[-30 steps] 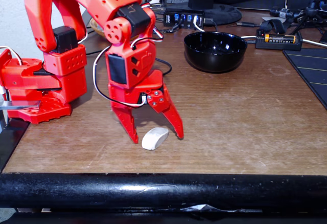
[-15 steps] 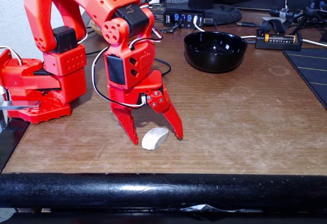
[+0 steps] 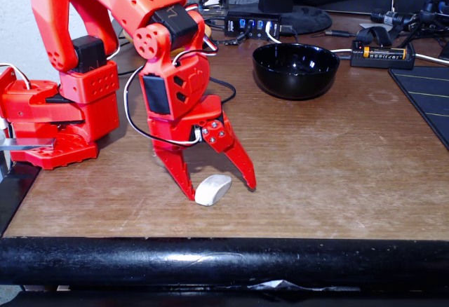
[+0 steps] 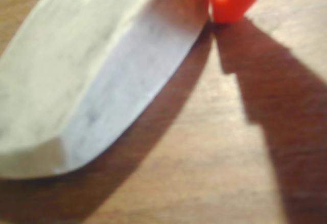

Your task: Ramasse la gomme et mets-la dans le bol.

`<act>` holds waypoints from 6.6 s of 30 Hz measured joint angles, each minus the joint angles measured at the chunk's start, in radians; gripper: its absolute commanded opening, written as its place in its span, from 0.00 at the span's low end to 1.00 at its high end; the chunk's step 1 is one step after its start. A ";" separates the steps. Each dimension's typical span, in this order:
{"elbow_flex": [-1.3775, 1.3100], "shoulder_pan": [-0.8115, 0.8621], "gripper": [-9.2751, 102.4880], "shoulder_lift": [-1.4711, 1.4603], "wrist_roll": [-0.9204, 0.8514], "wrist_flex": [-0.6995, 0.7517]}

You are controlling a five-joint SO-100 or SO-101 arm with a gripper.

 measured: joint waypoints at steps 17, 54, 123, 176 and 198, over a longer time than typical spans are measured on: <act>-0.003 -0.002 0.36 0.014 -0.008 0.103; -0.023 0.015 0.35 -0.017 -0.008 0.089; -0.899 -1.126 0.03 0.058 0.575 0.566; -1.279 -1.051 0.03 -0.485 0.528 0.479; -0.698 -0.801 0.03 0.215 0.526 0.463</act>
